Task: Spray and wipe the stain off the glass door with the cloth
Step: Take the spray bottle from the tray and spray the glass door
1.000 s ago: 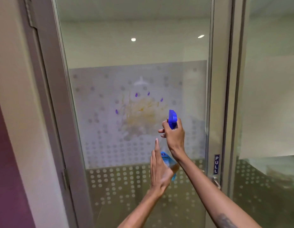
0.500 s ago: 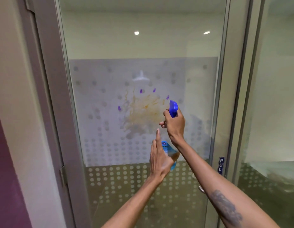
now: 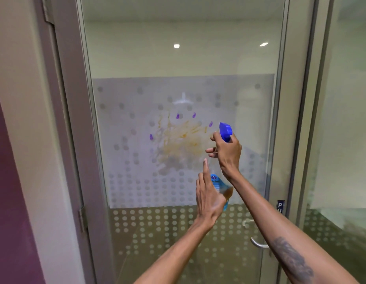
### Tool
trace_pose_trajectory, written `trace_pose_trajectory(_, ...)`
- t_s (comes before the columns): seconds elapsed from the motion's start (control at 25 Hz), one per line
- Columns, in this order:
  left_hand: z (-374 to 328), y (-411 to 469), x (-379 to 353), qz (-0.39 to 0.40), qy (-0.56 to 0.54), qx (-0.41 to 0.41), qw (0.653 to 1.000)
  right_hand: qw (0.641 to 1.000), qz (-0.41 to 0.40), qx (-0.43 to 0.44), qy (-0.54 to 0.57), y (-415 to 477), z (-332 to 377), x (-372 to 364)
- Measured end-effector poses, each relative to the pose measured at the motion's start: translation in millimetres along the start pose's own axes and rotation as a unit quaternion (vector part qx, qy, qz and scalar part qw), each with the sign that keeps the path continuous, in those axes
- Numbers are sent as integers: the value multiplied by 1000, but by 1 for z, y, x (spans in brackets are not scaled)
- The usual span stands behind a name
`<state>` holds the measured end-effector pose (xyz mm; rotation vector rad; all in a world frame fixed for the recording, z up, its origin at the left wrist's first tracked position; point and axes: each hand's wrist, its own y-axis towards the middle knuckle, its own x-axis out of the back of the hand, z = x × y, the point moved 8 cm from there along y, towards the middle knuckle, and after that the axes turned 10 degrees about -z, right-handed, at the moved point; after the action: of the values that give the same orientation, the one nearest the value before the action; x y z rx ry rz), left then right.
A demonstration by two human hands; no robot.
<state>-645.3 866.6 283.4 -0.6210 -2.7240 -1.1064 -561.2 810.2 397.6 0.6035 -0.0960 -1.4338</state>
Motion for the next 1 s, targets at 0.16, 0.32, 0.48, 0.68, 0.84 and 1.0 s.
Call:
trace_pose_trajectory(0.16,1,4,4,8,5,-17,1000,1000,1,-7,-2,0,5,-5)
trace_pose_trajectory(0.32,4,6,6,28,6,-20,999,1000,-14,2,-22,-3,7,-5)
trace_pose_trajectory(0.48,3,4,10,25,4,-19,1000,999,-14,-2,-36,-5,6,-8)
trace_pose_trajectory(0.68,2,-1,17,23,6,-13,1000,999,-26,7,-42,-10,8,-9)
trace_pose_trajectory(0.84,1,-4,23,25,5,-25,999,995,-56,25,-73,-15,10,-6)
trace_pose_trajectory(1.0,3,-3,28,28,22,-27,999,996,-66,10,-67,-18,9,-6)
